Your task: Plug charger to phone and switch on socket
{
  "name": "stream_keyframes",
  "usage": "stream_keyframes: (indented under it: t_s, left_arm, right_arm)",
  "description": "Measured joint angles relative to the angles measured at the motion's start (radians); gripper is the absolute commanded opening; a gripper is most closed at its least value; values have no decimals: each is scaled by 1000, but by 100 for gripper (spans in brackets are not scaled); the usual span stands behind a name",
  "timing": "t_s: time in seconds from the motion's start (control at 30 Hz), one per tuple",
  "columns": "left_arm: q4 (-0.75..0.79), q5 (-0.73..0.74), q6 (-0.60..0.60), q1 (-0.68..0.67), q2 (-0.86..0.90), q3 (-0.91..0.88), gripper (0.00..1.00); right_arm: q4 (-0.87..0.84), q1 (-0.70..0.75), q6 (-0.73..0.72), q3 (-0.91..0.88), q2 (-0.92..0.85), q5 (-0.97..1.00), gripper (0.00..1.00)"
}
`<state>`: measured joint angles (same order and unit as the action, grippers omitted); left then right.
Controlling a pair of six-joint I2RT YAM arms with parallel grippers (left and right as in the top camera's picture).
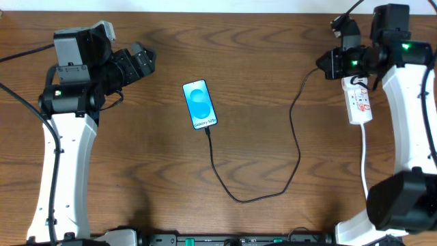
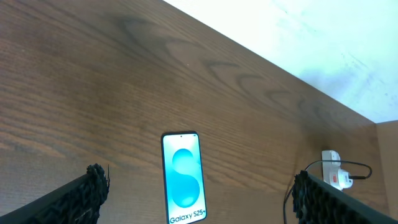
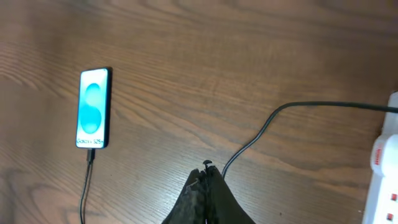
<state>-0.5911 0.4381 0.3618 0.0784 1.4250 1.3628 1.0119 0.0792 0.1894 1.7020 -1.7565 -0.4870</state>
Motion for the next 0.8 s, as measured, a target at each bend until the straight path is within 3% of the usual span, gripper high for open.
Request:
stream_keyframes:
  t_s: [0.1,0.17,0.33,0.37,0.8]
  left_arm:
    - [0,0,0,0,0,0,96]
    - [0,0,0,0,0,0,96]
    - [0,0,0,0,0,0,96]
    - [0,0,0,0,0,0,96]
    - [0,0,0,0,0,0,96]
  right_arm:
    - [1,0,0,0,35,0,5]
    - [5,0,0,0,57,0,16]
    - [16,0,2,0,103,-2,77]
    - [18,0,5,0,113,-1,99]
    - [47,0,-26,0,193,1,99]
